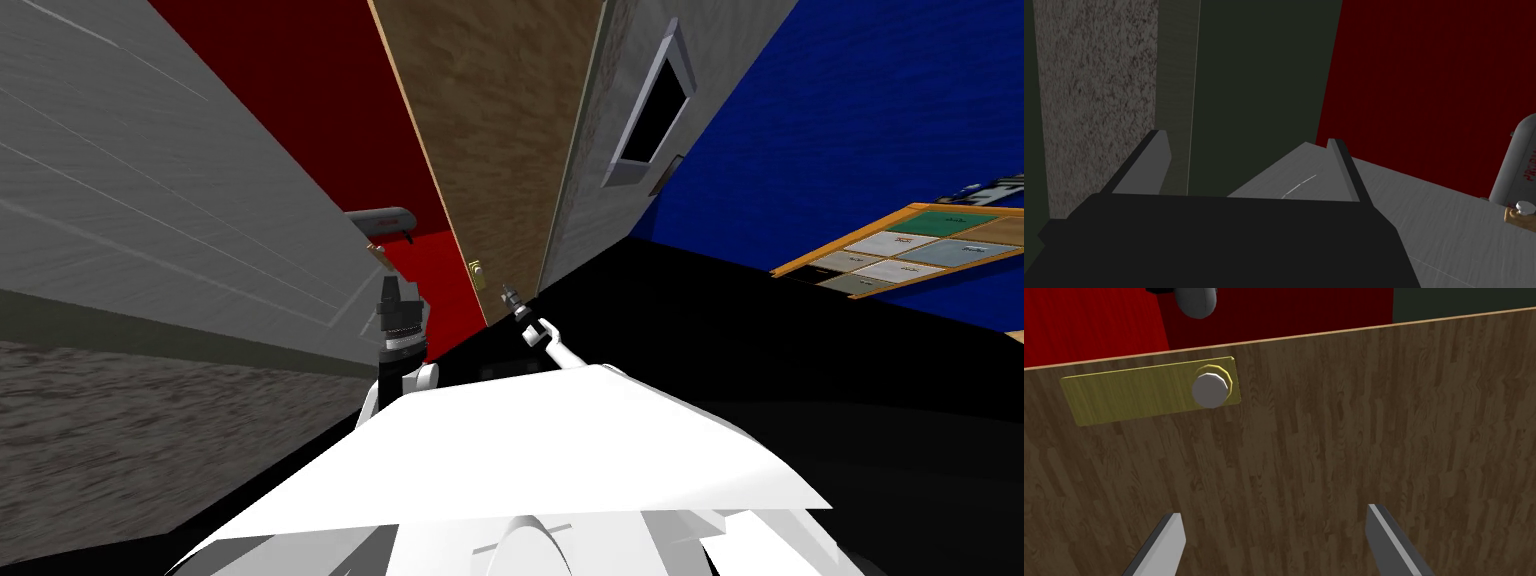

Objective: Push the door open

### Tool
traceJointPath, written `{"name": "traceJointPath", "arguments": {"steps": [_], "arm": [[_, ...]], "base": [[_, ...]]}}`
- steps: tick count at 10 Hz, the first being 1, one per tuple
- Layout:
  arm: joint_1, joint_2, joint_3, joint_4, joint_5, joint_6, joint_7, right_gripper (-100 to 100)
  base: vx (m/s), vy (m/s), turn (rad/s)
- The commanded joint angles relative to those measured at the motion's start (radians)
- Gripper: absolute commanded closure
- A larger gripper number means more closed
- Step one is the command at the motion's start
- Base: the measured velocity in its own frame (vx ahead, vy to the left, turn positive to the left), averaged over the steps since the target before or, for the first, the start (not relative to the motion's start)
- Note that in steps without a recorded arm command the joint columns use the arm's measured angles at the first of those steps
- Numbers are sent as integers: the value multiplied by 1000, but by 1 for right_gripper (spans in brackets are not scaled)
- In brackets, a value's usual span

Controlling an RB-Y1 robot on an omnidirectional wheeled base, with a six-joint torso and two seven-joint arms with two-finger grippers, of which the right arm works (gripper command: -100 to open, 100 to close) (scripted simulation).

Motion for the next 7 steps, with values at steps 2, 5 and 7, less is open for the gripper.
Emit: {"name": "traceJointPath", "arguments": {"steps": [2, 5, 7], "arm": [[-36, -5, 26, 53, 1, 8, -8, -100], [-77, -7, 57, 112, 2, 20, -16, -100], [-97, -8, 72, 141, 3, 26, -20, -100]], "base": [[111, 97, -109], [97, 92, -95], [110, 102, -81]]}}
